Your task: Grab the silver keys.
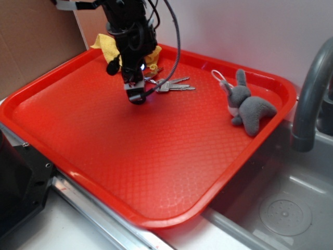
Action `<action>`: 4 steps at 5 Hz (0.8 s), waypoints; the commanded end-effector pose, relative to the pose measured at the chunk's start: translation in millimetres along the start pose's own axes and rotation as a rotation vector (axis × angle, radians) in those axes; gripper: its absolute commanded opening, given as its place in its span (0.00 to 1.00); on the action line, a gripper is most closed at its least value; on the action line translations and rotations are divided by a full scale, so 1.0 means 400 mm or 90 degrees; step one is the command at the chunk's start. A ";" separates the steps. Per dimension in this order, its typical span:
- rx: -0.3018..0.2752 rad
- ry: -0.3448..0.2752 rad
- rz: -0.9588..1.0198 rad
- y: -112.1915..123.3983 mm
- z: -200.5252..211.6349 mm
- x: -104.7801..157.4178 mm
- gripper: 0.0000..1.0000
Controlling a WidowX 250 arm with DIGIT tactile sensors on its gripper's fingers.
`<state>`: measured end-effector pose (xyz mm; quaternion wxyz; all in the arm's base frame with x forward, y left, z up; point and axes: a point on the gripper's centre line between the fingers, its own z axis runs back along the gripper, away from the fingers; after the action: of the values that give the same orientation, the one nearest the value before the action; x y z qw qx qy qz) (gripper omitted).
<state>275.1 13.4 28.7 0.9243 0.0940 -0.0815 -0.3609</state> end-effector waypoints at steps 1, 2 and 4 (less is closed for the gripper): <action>-0.023 -0.059 0.018 0.034 0.029 0.021 0.00; -0.029 -0.057 0.018 0.034 0.018 0.028 0.00; -0.031 -0.059 0.051 0.042 0.050 0.001 0.00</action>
<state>272.9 20.4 37.6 0.9369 0.0370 -0.0934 -0.3349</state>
